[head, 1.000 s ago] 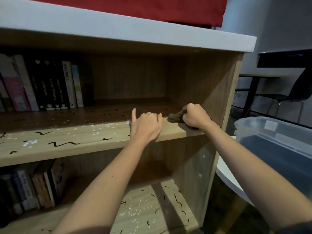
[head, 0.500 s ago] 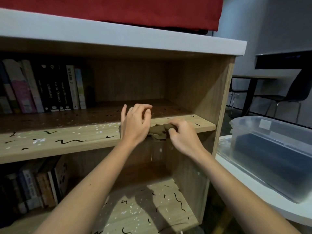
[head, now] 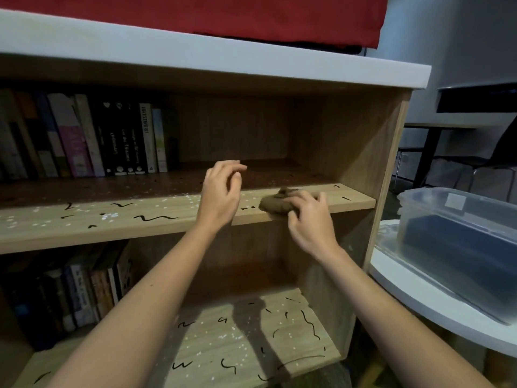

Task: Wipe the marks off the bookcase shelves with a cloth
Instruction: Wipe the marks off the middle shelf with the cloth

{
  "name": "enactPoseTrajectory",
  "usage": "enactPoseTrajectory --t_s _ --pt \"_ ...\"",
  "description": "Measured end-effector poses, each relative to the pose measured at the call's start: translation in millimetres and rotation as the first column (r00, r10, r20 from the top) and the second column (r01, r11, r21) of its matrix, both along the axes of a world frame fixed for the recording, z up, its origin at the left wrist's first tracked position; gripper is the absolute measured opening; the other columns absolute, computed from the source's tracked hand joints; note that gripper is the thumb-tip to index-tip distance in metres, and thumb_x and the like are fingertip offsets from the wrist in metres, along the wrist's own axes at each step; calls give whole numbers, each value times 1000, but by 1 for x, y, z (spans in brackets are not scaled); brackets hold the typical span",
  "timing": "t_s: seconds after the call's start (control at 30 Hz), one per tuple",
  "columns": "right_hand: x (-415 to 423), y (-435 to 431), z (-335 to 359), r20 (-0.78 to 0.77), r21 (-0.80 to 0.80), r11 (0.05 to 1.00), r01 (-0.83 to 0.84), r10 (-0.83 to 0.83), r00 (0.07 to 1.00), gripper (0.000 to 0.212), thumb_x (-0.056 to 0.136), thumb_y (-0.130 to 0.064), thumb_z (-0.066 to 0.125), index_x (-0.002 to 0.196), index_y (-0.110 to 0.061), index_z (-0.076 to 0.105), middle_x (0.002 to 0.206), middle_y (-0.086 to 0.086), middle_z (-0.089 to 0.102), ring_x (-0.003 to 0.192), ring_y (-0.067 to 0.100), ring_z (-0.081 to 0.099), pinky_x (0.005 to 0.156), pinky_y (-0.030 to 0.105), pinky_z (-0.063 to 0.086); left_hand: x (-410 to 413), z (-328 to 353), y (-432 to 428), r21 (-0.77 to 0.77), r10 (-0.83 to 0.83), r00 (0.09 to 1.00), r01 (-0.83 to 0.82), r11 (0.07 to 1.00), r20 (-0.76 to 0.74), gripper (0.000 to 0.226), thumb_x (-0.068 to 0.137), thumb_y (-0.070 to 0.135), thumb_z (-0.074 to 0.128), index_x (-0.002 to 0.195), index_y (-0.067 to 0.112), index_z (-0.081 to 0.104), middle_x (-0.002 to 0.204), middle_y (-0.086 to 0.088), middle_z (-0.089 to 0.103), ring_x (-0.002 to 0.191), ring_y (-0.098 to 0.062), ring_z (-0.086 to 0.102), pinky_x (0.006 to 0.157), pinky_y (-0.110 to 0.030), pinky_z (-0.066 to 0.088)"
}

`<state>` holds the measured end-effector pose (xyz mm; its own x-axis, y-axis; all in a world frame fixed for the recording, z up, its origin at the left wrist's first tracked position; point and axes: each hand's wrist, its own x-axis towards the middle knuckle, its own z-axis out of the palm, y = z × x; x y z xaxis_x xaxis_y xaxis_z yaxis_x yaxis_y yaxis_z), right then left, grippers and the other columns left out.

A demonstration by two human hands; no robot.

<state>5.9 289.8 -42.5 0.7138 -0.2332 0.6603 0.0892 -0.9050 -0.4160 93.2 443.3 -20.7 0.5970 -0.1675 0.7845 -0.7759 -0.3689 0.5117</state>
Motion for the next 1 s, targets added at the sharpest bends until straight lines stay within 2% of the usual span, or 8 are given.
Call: enactPoseTrajectory --t_s 0.07,0.17,0.3,0.47,0.63,0.8,0.93,1.0 --pt "-6 7 1 -33 48 992 -119 121 992 28 90 -7 47 114 -13 62 114 -4 56 106 11 39 96 25 34 0 1 18 68 45 998 -48 997 51 30 94 22 39 112 15 62 121 1 55 115 -7 41 101 -25 29" --pt "2 13 25 134 173 976 -133 110 985 26 91 -6 47 109 -13 64 109 -2 57 99 7 39 89 18 33 4 6 45 179 192 976 -208 962 107 28 95 21 41 115 16 60 123 0 55 121 -14 42 109 -39 23" --pt "18 32 25 -78 72 981 -178 184 980 26 91 -8 48 111 -13 64 112 -1 58 104 12 42 94 28 38 8 2 62 297 306 940 -339 893 153 27 96 20 41 116 18 60 124 1 55 123 -15 41 112 -37 12" --pt "59 28 49 66 106 991 -86 79 995 28 91 -10 47 115 -9 61 115 3 58 111 20 46 93 25 38 17 -6 63 256 271 959 -284 924 86 34 95 30 38 116 16 60 135 0 48 128 -16 35 110 -36 19" --pt "110 37 47 -373 28 998 -58 65 926 31 91 -11 46 119 -10 59 115 13 60 113 29 51 94 41 46 19 -6 63 225 284 956 -292 930 66 29 95 22 44 119 16 58 141 2 42 130 -13 33 107 -32 25" --pt "66 46 53 -287 199 914 -353 398 871 32 85 0 42 84 -19 68 83 -2 64 75 12 62 61 20 50 21 -10 63 174 297 948 -313 934 112 27 93 19 45 115 14 59 133 1 48 122 -12 40 99 -28 33" --pt "66 36 62 -101 245 934 -260 291 951 29 92 -6 42 98 -17 67 96 1 62 89 14 58 74 26 49 20 -9 63 155 273 958 -284 946 90 27 94 18 43 116 12 59 127 -1 50 118 -12 43 95 -27 35" --pt "69 43 55 -160 161 965 -206 232 960 29 91 -5 43 105 -13 66 107 4 61 96 18 56 81 28 47 19 -9 64 163 269 959 -280 946 85 28 95 19 42 116 12 58 124 -1 51 114 -11 44 91 -23 35"
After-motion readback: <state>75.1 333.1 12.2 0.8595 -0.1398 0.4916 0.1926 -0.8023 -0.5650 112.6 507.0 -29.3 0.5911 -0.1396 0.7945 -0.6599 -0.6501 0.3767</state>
